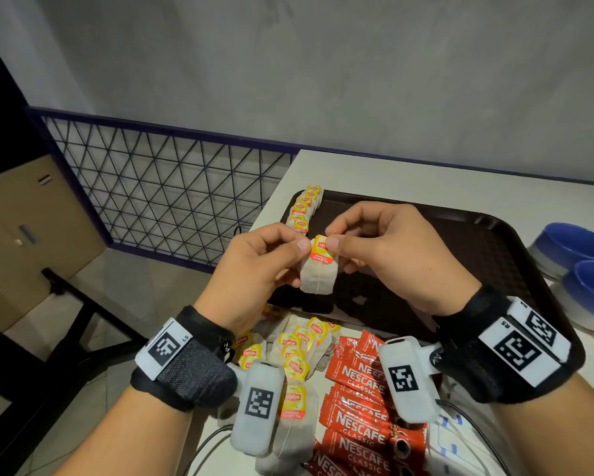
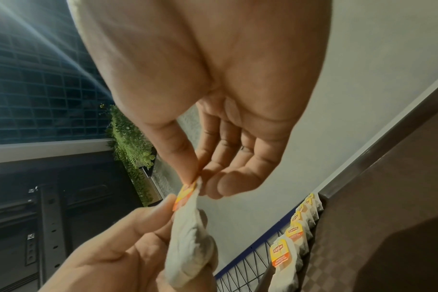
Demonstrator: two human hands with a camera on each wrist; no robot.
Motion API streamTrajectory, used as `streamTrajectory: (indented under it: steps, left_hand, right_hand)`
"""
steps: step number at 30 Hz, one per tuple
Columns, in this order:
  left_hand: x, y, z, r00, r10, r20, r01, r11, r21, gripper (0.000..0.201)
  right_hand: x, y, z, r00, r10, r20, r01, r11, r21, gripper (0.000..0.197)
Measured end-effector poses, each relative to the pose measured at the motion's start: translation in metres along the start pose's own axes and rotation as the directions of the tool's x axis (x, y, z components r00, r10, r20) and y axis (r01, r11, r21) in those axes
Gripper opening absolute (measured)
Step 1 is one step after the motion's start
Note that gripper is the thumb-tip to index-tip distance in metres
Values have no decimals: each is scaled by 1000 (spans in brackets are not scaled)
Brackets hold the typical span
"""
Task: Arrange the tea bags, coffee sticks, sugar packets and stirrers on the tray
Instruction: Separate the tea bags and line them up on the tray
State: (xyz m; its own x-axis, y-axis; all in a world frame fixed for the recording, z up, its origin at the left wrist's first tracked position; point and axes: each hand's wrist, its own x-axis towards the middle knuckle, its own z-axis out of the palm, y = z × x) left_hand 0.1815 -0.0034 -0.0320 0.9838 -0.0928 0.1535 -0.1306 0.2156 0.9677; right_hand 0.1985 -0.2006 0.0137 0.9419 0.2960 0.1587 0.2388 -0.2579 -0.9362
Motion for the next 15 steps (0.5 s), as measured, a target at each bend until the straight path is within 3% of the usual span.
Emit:
streamTrajectory:
  steps: [5, 10, 15]
  left_hand:
    - [-1, 2, 2, 998, -49, 33, 50, 999, -19, 10]
    - [-4, -1, 1, 989, -99, 113, 104, 994, -33, 42]
    - [-4, -1, 0, 994, -52, 99, 52, 999, 9, 39]
  right_hand:
    - [0, -1, 2, 999, -34, -27, 34, 999, -10, 7]
    - [0, -2, -1, 996, -51, -69, 53, 998, 17, 8]
    - [-1, -4, -3, 999, -15, -48, 17, 999, 45, 9]
